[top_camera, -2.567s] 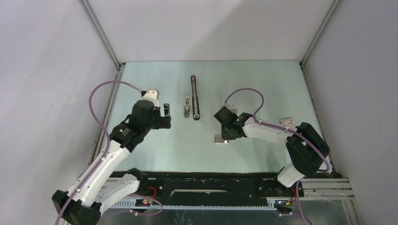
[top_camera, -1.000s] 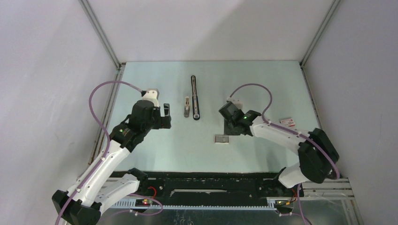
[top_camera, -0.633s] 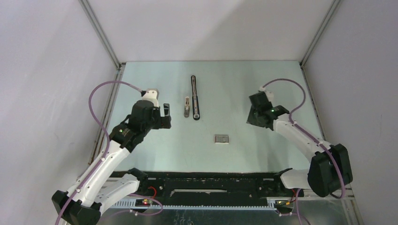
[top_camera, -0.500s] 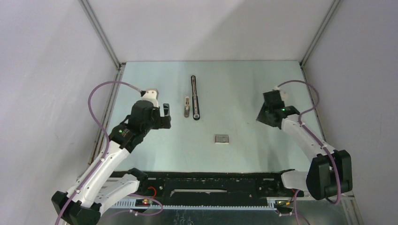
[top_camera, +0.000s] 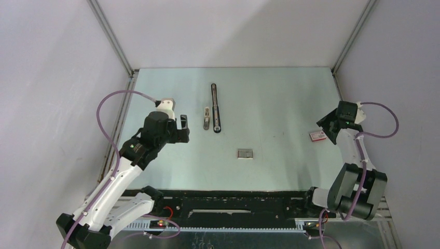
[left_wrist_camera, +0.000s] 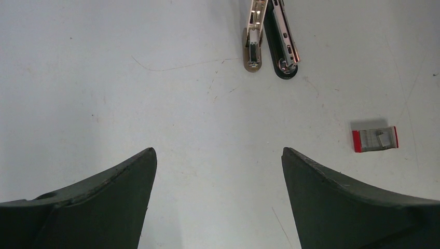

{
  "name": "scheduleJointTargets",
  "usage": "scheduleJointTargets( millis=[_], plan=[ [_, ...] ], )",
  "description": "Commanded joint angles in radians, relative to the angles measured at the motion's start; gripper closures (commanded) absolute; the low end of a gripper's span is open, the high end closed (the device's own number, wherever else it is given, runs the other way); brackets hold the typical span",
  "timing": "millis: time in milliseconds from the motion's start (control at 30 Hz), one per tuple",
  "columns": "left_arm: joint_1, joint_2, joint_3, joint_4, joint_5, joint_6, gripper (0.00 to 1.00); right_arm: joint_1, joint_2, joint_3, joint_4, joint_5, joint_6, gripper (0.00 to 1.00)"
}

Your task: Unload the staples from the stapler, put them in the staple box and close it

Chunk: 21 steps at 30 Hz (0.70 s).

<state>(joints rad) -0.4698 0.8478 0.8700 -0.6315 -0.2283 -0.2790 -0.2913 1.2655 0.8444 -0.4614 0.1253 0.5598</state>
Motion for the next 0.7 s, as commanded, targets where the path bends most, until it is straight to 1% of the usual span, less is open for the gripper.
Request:
scheduleJointTargets(
  millis=[0, 133, 300, 533, 667],
  plan=[
    [0.008, -0.009, 0.001, 0.016, 0.021, 0.018, 0.04, -0.066, 0.091, 0.063, 0.057, 0.016, 0.013, 0.25],
    [0.007, -0.010, -0.001, 0.016, 0.029, 0.017, 0.04, -0.103, 0.237, 0.158, 0.011, 0.042, -0.001, 0.22],
    [0.008, -0.013, -0.002, 0.018, 0.030, 0.017, 0.04, -0.134, 0.390, 0.264, -0.022, 0.040, -0.013, 0.21],
    [0.007, -0.013, -0.002, 0.018, 0.025, 0.018, 0.04, -0.151, 0.490, 0.324, -0.025, 0.003, -0.021, 0.21],
    [0.007, -0.013, -0.002, 0.019, 0.024, 0.018, 0.04, -0.155, 0.520, 0.329, -0.017, -0.022, -0.016, 0.23]
  ],
)
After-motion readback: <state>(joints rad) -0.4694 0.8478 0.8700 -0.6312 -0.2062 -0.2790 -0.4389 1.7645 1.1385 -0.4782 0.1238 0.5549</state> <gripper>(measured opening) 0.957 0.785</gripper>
